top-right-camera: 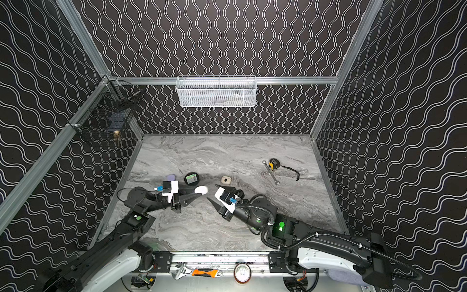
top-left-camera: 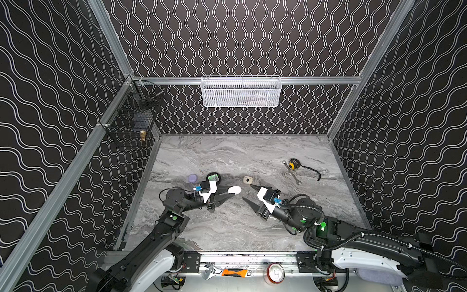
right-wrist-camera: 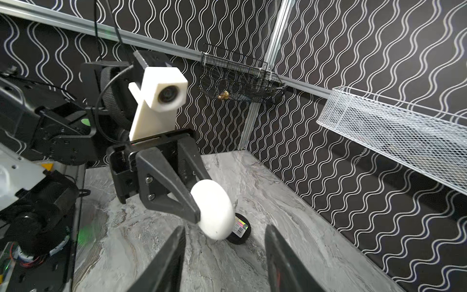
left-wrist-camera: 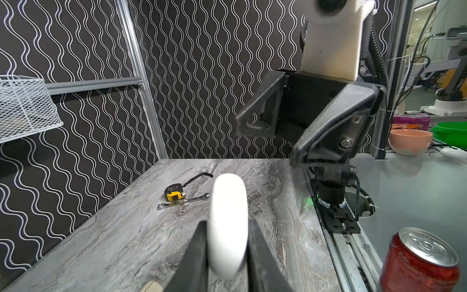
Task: Insert wireless bluetooth earbuds into charging case
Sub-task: Open the charging case.
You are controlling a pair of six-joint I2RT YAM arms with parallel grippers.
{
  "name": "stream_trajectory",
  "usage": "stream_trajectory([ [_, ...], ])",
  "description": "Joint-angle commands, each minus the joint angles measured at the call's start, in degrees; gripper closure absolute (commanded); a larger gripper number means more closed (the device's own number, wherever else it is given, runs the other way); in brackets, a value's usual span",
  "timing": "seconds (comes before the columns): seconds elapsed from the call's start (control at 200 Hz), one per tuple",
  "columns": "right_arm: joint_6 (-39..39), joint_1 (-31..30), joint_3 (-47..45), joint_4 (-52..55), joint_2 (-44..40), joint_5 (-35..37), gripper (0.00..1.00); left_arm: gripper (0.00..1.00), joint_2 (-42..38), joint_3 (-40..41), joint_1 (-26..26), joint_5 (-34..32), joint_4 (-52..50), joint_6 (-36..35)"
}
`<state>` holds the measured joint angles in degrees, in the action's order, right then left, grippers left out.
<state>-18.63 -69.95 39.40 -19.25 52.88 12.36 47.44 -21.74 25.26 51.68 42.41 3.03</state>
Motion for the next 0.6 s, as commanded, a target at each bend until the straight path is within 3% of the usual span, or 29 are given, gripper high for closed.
stream_trajectory([
  [0.0,0.70,-0.01,1.67,1.24,1.24,-2.23,0.49,1.00,0.11,-0.94,0.11,2.30,-0.32,-0.64],
  [0.596,-0.35,2.31,3.75,-0.41,5.30,-1.39,0.51,1.00,-0.70,-1.46,0.21,6.02,-0.05,-0.19],
])
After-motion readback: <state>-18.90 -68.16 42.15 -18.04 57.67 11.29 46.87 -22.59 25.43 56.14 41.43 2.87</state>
